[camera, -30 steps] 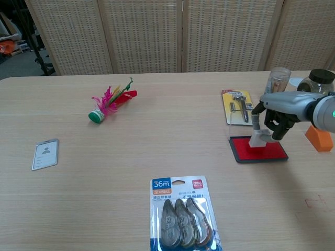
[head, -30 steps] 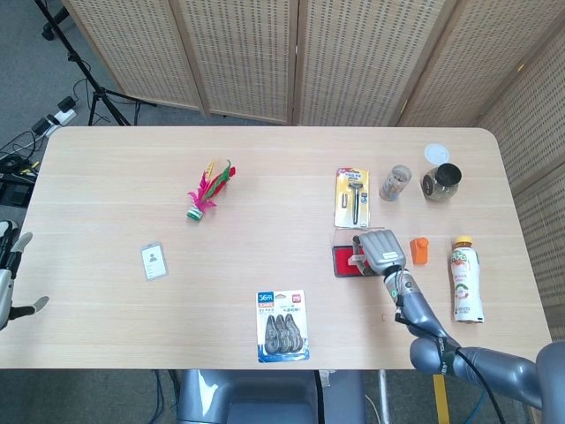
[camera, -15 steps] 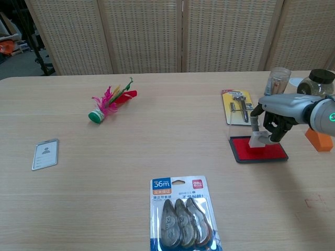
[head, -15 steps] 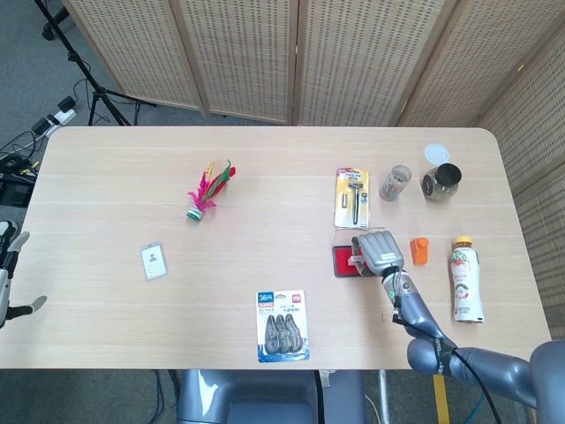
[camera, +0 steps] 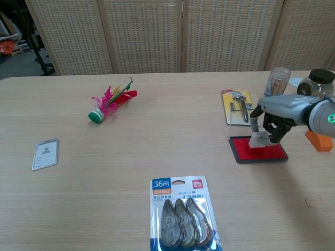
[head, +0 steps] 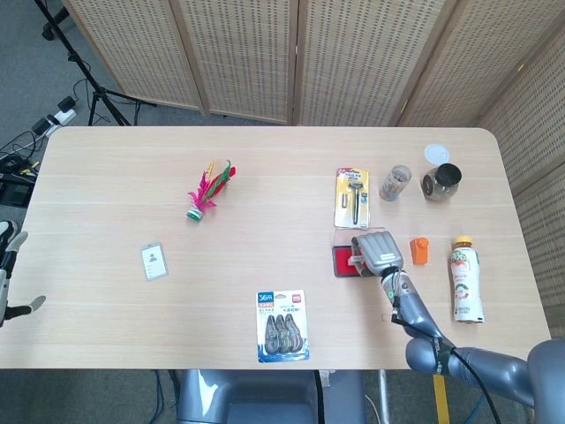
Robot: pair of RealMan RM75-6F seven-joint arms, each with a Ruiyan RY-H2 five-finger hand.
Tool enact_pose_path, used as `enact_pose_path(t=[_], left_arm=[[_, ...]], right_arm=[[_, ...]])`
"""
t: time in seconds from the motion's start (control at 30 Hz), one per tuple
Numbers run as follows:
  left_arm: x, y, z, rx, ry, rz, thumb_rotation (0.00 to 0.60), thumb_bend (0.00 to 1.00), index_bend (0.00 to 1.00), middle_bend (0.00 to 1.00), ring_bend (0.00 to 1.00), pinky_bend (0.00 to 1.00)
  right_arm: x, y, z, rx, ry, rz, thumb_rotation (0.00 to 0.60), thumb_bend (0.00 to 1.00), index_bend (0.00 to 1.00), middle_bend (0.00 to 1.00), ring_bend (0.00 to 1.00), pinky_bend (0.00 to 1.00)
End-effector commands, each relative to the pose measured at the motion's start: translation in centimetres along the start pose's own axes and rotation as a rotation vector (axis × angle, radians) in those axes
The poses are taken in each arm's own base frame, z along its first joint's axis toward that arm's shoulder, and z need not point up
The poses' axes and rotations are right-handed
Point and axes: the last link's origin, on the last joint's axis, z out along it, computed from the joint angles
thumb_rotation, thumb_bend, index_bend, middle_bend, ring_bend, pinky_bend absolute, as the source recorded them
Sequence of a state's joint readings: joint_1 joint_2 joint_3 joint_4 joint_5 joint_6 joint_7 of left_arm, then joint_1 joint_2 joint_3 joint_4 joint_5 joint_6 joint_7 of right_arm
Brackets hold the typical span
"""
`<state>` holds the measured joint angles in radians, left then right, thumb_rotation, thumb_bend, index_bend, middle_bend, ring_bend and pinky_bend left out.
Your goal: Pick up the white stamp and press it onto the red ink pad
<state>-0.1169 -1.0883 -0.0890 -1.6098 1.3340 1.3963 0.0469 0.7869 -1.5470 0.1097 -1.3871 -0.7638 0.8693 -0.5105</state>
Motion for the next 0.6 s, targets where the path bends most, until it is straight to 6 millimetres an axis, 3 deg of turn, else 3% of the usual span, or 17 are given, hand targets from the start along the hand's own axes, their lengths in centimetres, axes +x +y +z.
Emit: enact_pose_path(t=[0.03,0.37,0.6], left_arm=[[0.0,0.0,0.0,0.0,-0.001,0.0,0.6,0.0,0.0,0.0,0.0,0.0],[0.1,-0.1,0.0,0.003,0.001,-0.004,0.6,0.0,0.0,0.0,0.0,0.0],[0.1,0.0,0.0,0.003,0.003,-0.004,0.6,0.0,0.0,0.0,0.0,0.0]], right_arm=[[-0.1,-0.1,-0.1,0.002,0.0,0.0,0.6,0.54,0.59,0.84,0.91,1.0],[-0.4,-0.1,0.1,-0.007,-0.003,-0.007,0.6,0.54,0.59,0.84,0.91,1.0],[0.9,-0.1,-0.5,0.007,0.026,0.01,0.6,0.54,0.59,0.84,0.91,1.0]])
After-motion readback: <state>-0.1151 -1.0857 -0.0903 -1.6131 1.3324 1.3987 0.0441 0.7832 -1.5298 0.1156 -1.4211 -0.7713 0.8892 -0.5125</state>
